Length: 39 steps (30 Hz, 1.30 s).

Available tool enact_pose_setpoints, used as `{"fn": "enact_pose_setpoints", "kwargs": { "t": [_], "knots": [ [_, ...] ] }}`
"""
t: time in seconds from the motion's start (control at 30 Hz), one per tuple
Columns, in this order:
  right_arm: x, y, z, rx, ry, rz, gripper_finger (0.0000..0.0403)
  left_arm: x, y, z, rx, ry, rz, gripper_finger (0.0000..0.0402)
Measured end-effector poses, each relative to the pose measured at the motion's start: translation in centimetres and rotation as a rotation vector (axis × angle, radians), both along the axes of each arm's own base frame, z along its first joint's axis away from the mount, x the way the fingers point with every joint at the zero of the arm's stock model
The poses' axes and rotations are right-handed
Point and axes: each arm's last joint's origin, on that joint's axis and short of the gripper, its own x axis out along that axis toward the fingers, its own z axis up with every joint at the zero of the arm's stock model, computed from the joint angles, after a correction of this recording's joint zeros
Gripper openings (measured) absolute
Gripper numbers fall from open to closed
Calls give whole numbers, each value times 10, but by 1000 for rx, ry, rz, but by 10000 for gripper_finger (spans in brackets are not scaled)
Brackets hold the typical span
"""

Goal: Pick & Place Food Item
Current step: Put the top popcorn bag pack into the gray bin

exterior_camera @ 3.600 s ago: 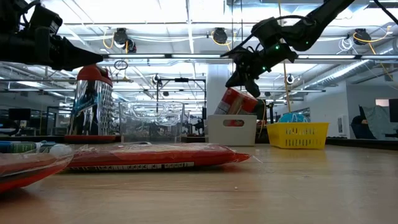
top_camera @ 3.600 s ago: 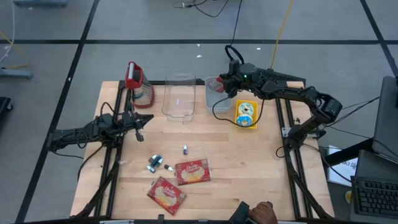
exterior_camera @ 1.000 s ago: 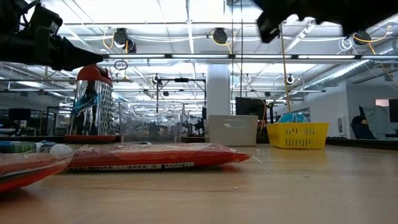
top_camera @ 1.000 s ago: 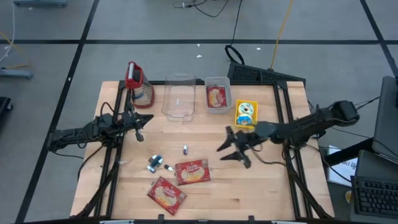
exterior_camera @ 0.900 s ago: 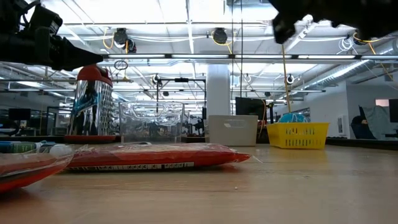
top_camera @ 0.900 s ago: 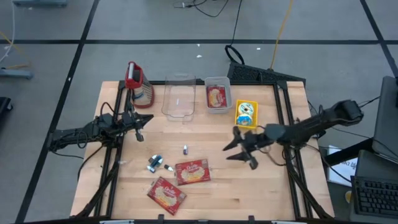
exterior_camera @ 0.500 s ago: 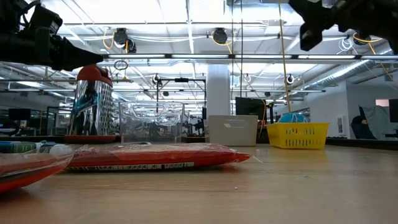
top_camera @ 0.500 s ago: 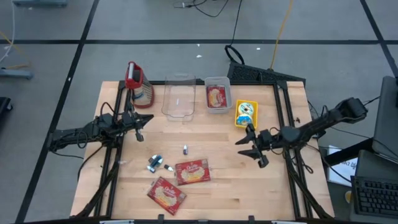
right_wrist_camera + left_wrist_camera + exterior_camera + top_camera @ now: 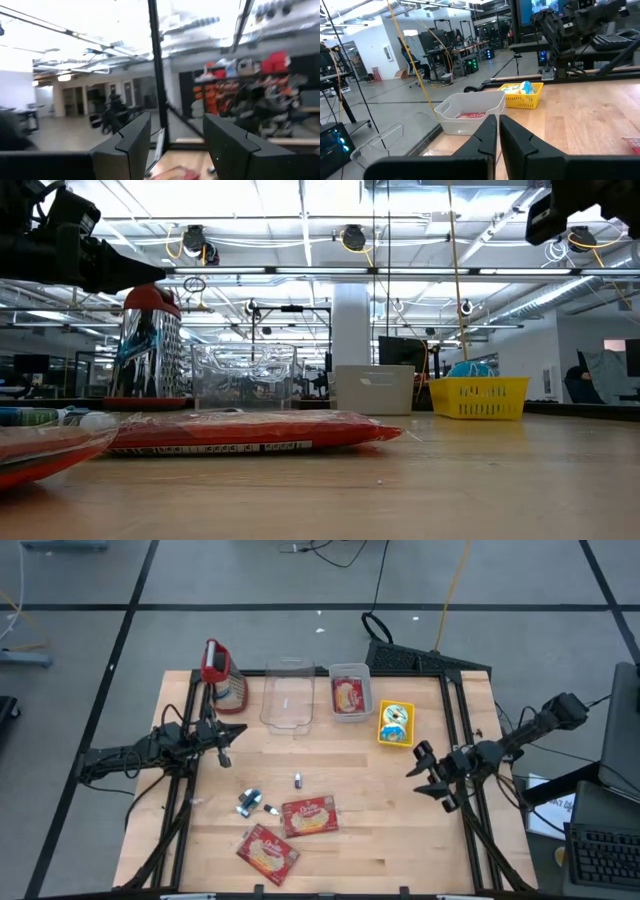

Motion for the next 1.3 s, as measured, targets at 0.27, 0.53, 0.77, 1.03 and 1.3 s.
{"fn": "enact_pose_setpoints", "kwargs": {
  "t": [0.27,0.53,0.77,1.03,1.3],
  "knots": [
    [-1,-5,-1,37,14,-135,169,0,0,0,0,0,0,24],
    [0,-5,-3,37,37,-157,169,0,0,0,0,0,1,24],
    [0,-5,-3,36,39,-157,169,0,0,0,0,-2,0,24],
    [2,-4,-8,-38,78,-176,169,0,0,3,-226,-105,-24,24],
    [2,-4,-10,-83,80,-191,169,0,2,1,-551,-217,39,24]
  ]
}}
